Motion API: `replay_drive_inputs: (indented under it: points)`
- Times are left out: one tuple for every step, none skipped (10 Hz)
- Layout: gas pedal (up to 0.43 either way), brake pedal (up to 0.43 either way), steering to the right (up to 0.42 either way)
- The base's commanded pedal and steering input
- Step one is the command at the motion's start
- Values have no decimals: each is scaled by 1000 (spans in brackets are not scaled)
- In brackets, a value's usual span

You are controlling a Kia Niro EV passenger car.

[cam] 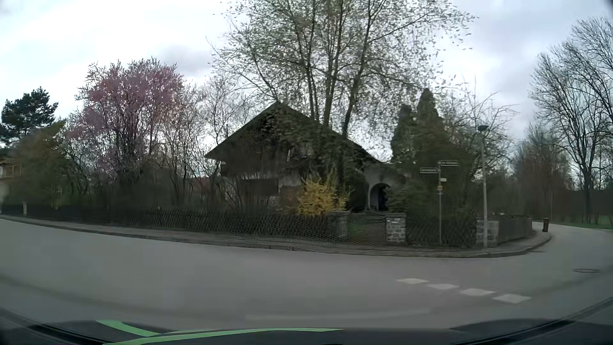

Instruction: Follow the waypoints while adhering to traffic rules and regulations

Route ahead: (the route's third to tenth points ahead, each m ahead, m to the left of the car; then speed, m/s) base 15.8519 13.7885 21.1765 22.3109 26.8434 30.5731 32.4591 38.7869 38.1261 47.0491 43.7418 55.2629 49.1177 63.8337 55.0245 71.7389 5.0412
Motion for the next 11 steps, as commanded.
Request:
replay_drive_inputs:
  points:
    - [98, 0, -236]
    - [98, 0, -242]
    - [98, 0, -246]
    - [98, 0, -250]
    - [98, 0, -253]
    - [98, 0, -261]
    - [98, 0, -270]
    - [98, 0, -275]
    - [98, 0, -284]
    - [98, 0, -290]
    - [110, 0, -291]
